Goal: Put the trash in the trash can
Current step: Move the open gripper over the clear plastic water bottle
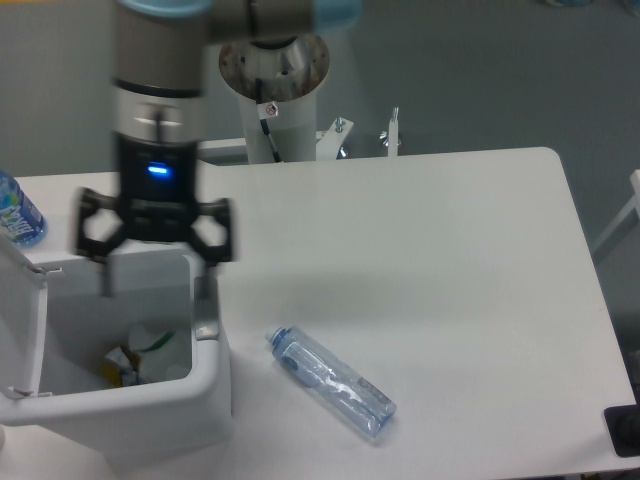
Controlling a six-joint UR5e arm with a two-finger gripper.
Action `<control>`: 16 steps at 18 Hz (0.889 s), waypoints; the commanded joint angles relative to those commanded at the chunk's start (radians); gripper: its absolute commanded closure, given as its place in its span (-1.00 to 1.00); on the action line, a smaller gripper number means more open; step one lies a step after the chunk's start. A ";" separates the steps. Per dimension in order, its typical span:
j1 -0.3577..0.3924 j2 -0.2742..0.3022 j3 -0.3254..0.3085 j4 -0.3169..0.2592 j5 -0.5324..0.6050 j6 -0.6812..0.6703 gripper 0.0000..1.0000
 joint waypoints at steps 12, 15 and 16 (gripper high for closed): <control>0.050 -0.337 0.037 0.011 0.141 0.011 -1.00; 0.043 -0.419 0.089 0.009 0.172 0.009 -1.00; 0.043 -0.439 0.093 0.009 0.172 0.009 -1.00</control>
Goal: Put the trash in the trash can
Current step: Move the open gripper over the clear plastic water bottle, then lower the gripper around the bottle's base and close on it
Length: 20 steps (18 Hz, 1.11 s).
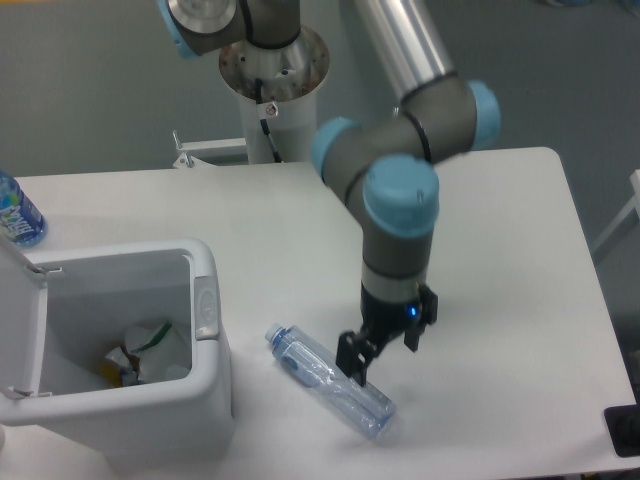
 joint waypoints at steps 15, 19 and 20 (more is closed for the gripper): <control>-0.055 -0.108 0.023 0.020 0.026 0.005 -1.00; -0.060 -0.105 0.022 0.020 0.028 0.005 -0.85; -0.060 -0.103 0.022 0.020 0.029 0.005 -0.71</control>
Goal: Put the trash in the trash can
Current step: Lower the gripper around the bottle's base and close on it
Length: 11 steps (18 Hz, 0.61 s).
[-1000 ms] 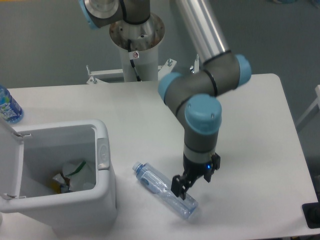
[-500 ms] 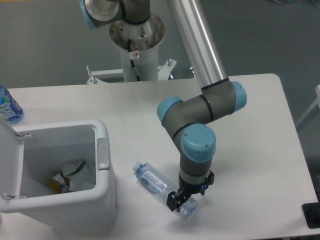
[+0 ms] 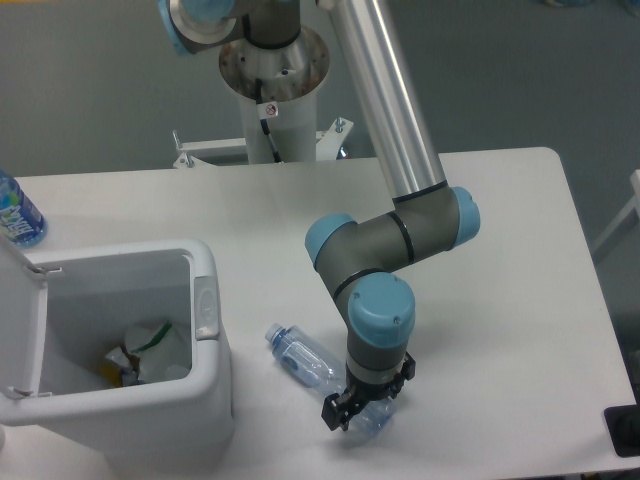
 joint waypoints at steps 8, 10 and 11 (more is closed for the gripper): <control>0.000 0.005 -0.003 0.000 0.000 0.003 -0.41; 0.000 0.008 -0.005 0.000 0.000 0.003 -0.35; 0.000 0.012 -0.003 0.000 0.000 0.003 -0.33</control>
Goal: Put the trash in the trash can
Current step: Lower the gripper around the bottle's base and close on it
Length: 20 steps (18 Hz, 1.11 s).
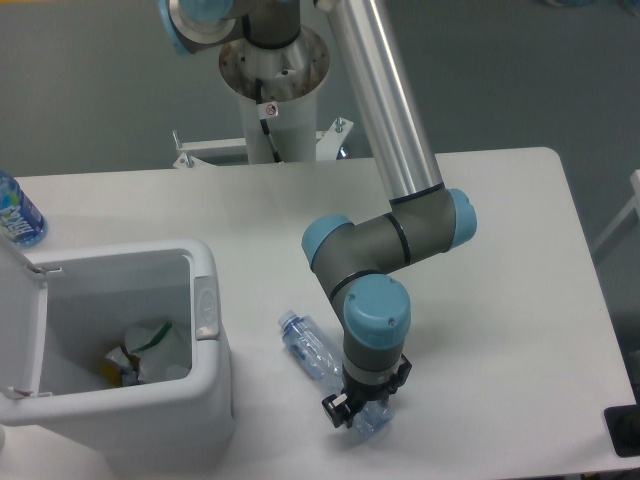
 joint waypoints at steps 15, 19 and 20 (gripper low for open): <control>0.026 0.135 0.026 0.003 -0.006 0.067 -0.20; 0.054 0.205 0.083 0.018 -0.024 0.072 -0.19; 0.057 0.224 0.098 0.031 -0.035 0.071 -0.19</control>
